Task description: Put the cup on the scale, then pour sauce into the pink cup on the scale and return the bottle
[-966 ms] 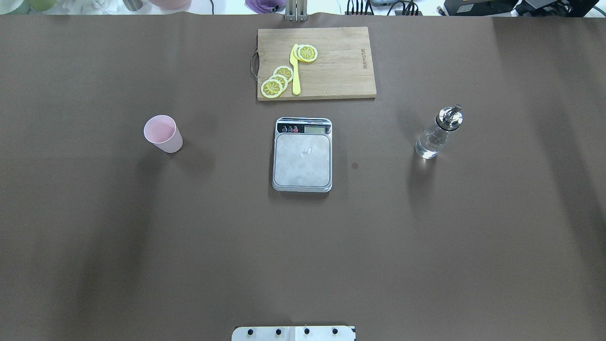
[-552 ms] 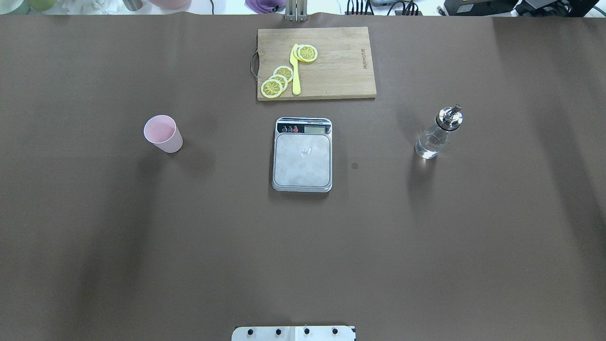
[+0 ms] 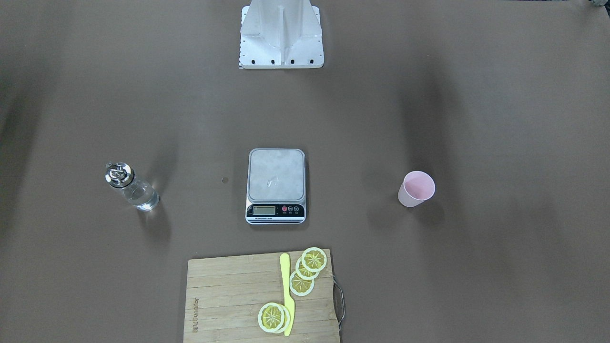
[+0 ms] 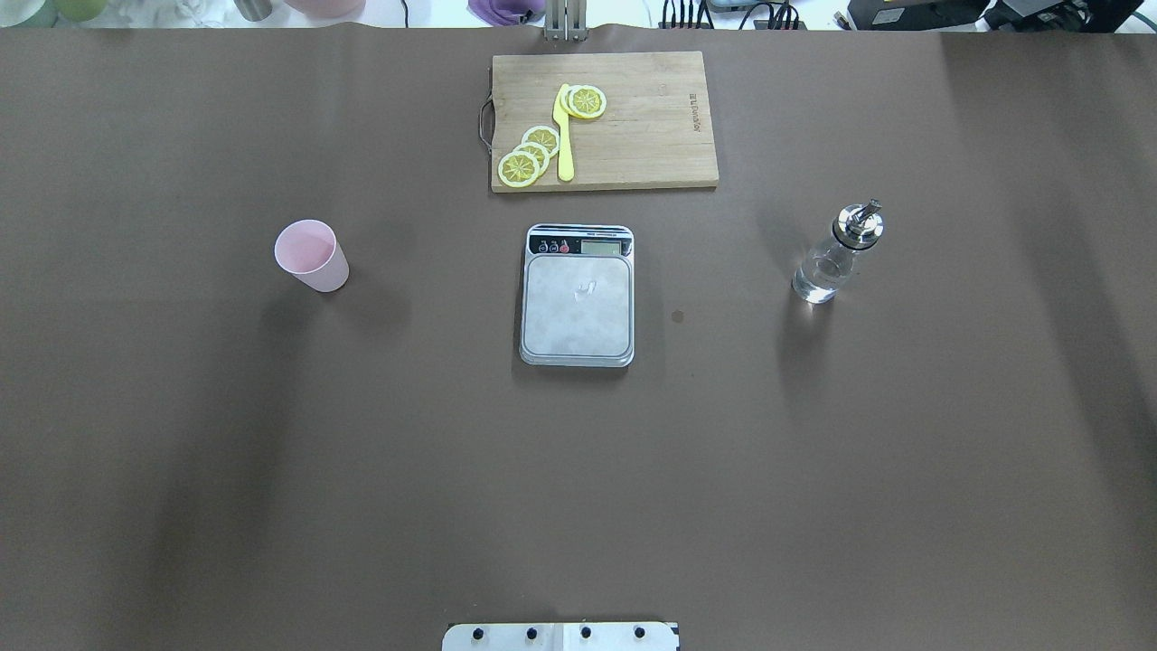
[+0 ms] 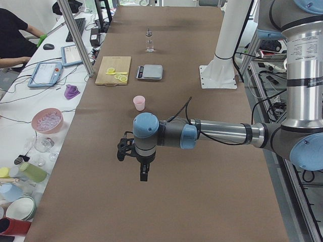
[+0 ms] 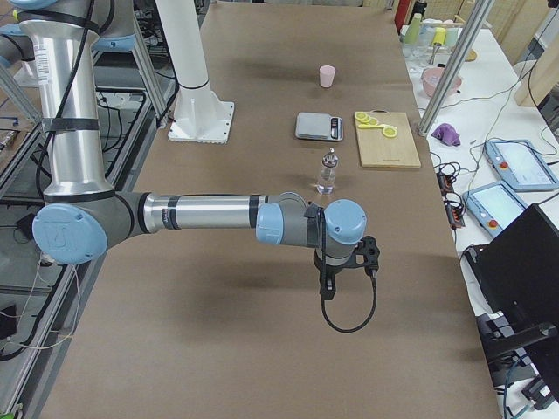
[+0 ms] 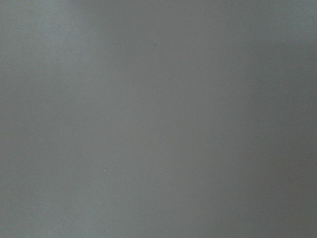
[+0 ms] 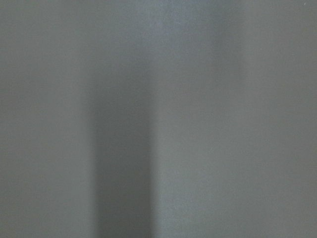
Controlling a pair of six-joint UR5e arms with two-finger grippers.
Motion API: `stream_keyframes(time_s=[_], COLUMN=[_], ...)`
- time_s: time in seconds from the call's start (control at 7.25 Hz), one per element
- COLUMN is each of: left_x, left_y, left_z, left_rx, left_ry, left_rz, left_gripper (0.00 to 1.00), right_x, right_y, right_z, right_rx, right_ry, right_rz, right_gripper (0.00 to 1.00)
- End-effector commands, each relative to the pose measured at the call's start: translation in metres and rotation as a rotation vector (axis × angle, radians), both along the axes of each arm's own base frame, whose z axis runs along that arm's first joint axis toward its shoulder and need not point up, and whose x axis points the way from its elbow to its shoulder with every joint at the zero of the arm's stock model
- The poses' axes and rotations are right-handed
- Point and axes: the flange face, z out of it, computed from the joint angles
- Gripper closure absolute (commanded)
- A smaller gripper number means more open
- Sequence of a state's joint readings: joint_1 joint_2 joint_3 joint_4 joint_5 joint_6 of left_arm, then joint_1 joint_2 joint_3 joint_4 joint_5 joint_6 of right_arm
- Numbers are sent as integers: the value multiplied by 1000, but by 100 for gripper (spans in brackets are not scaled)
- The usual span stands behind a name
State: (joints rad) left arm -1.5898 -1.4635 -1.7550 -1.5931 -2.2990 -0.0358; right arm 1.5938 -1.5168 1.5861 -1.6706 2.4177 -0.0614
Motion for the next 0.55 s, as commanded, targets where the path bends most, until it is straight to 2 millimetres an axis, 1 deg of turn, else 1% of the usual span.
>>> stream_keyframes(time_s=[0.0, 0.28, 0.41], left_x=[6, 10, 11], left_y=[-7, -11, -19], left_z=[-8, -11, -20], left_rx=[10, 19, 34], left_ry=[7, 7, 9], left_rz=[3, 16, 14], left_gripper=[1, 1, 1], right_x=[0, 0, 1], right_y=[0, -1, -3], right_z=[0, -1, -3], right_rx=[0, 1, 9], right_ry=[-1, -1, 9], right_rz=[0, 0, 0], right_gripper=[0, 0, 0])
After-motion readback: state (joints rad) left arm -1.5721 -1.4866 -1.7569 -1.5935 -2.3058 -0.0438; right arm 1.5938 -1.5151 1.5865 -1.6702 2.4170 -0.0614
